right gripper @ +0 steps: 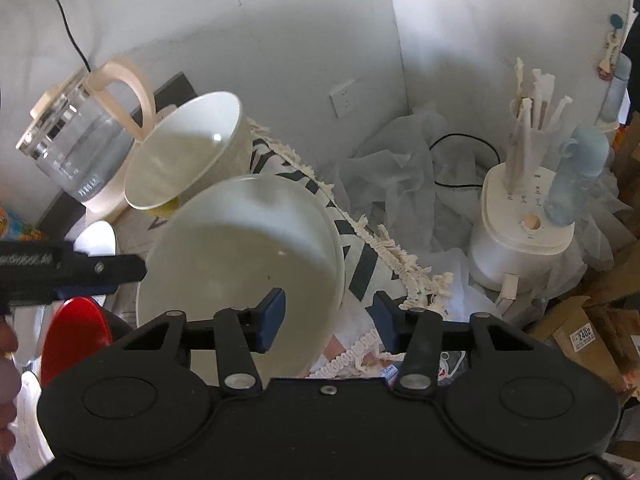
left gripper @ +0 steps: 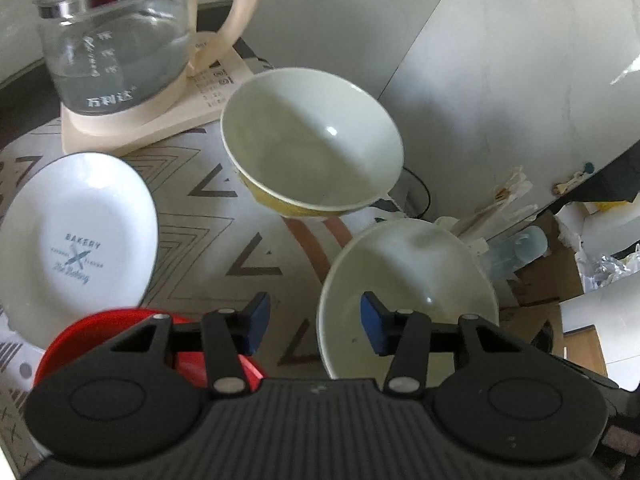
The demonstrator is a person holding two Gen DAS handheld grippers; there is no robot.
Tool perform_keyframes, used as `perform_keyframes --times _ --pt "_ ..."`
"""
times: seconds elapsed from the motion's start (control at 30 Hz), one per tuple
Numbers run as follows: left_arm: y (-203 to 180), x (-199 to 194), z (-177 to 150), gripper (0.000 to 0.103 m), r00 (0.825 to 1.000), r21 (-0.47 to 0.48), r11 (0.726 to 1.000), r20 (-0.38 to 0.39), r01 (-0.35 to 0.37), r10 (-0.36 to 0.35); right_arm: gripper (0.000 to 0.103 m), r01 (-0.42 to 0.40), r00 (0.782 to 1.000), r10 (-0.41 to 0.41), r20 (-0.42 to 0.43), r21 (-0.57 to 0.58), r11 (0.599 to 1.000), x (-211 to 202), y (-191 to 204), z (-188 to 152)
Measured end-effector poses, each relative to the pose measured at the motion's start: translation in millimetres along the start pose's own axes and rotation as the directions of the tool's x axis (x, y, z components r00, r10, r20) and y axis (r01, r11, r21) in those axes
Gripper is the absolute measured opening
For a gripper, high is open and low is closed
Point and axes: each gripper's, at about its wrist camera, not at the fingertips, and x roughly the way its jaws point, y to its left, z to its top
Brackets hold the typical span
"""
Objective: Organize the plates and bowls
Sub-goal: 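Close the right gripper on the cream bowl rim and lift it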
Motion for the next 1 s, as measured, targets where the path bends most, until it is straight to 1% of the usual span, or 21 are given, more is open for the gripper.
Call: perform_keyframes --times 0.1,0.17,0.23,0.3,0.33,0.4,0.47,0.5,0.53,0.57,0.63,0.73,0.9,1.0 --pt "2.7 13.3 5.9 0.048 1.000 -0.008 1.000 -0.019 -0.017 0.017 0.047 0.000 1.000 -0.001 -0.015 -0.020 1.000 7.5 1.1 2.3" --pt "6.2 19.2 8.5 0.046 1.000 -0.021 1.000 -0.028 -0.008 0.008 0.047 0.002 1.000 -0.002 -0.017 -0.023 1.000 10.3 2.6 4.5" --pt "8.6 23.6 10.1 0.037 0.999 -0.028 1.000 -0.038 -0.002 0.001 0.045 -0.007 1.000 0.006 -0.016 -0.018 1.000 11.9 2.9 6.7" --pt "11.8 26.7 10.7 0.035 0.999 -0.048 0.999 -0.041 0.017 -0.018 0.039 -0.021 0.999 0.021 -0.031 -0.020 1.000 15.5 4.1 7.3" --pt "12.6 29.2 10.4 0.031 0.999 -0.050 0.999 -0.047 0.020 -0.022 0.036 -0.024 0.999 0.023 -0.040 -0.020 1.000 17.3 4.6 7.4" --pt "13.4 33.0 9.3 0.026 0.998 -0.061 0.998 -0.057 0.031 -0.035 0.034 -0.016 0.999 0.014 -0.046 -0.039 0.999 21.0 6.6 6.9" --pt "12.7 35.9 8.5 0.021 0.998 -0.062 0.998 -0.056 0.033 -0.036 0.030 -0.011 0.999 0.008 -0.052 -0.048 0.999 25.1 7.7 6.5" --pt "13.1 37.3 8.2 0.016 0.997 -0.070 0.997 -0.061 0.040 -0.044 0.028 -0.008 0.998 0.006 -0.055 -0.049 0.999 27.2 7.7 6.1" --pt "14.2 39.3 7.9 0.009 0.996 -0.083 0.995 -0.069 0.049 -0.054 0.024 -0.003 0.998 0.000 -0.056 -0.053 0.999 28.8 7.8 5.6" --pt "15.2 40.7 7.5 0.008 0.995 -0.094 0.994 -0.076 0.056 -0.063 0.017 -0.001 0.999 -0.002 -0.053 -0.056 0.998 29.1 8.1 5.4" --pt "14.7 37.6 6.8 0.008 0.997 -0.091 0.995 -0.062 0.036 -0.042 0.011 -0.010 0.999 0.007 -0.048 -0.058 0.998 27.5 7.8 6.3" --pt "15.5 28.6 7.4 0.008 0.997 -0.103 0.993 -0.048 0.051 -0.056 0.011 -0.023 0.999 0.021 -0.029 -0.058 0.998 21.0 8.0 9.8" --pt "14.3 4.3 11.6 0.008 0.998 -0.118 0.992 -0.003 0.055 -0.055 0.012 -0.049 0.999 0.050 0.014 -0.084 0.995 2.0 15.5 19.7" --pt "14.8 -10.7 11.0 0.008 0.999 -0.130 0.991 0.026 0.046 -0.043 0.012 -0.071 0.996 0.075 0.042 -0.093 0.993 -9.7 21.6 25.8"
